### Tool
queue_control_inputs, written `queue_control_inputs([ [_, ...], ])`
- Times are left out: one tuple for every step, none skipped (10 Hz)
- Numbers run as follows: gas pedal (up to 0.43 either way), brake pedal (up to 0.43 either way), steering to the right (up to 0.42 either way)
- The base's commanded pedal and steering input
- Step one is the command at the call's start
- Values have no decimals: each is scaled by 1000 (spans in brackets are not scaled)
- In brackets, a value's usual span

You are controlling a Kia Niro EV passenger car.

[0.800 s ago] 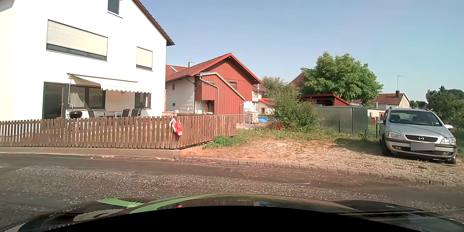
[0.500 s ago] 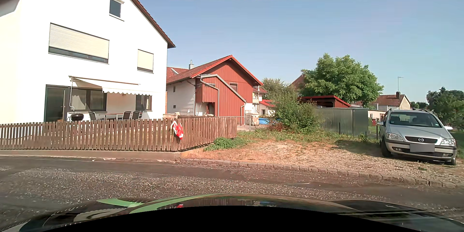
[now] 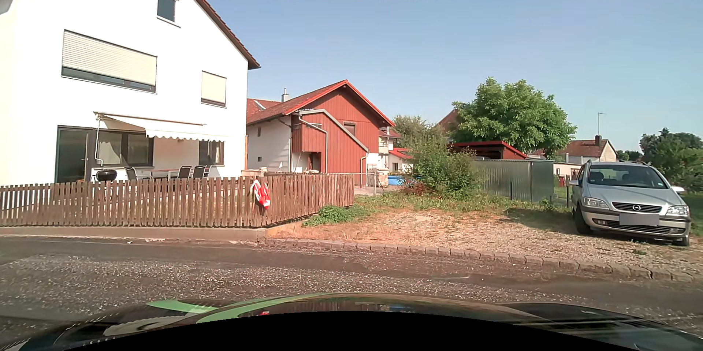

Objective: Follow the waypoints while adhering to traffic rules and regulations

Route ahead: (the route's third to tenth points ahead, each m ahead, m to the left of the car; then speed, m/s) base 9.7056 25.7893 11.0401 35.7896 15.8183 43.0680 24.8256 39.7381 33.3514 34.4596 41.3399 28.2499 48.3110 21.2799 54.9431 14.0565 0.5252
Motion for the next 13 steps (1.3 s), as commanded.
queue_control_inputs([
  [138, 0, -6],
  [150, 0, -138],
  [177, 0, -225],
  [189, 0, -337],
  [197, 0, -485],
  [268, 0, -645],
  [268, 0, -740],
  [280, 0, -849],
  [280, 0, -911],
  [280, 0, -936],
  [280, 0, -957],
  [280, 0, -970],
  [280, 0, -970],
])
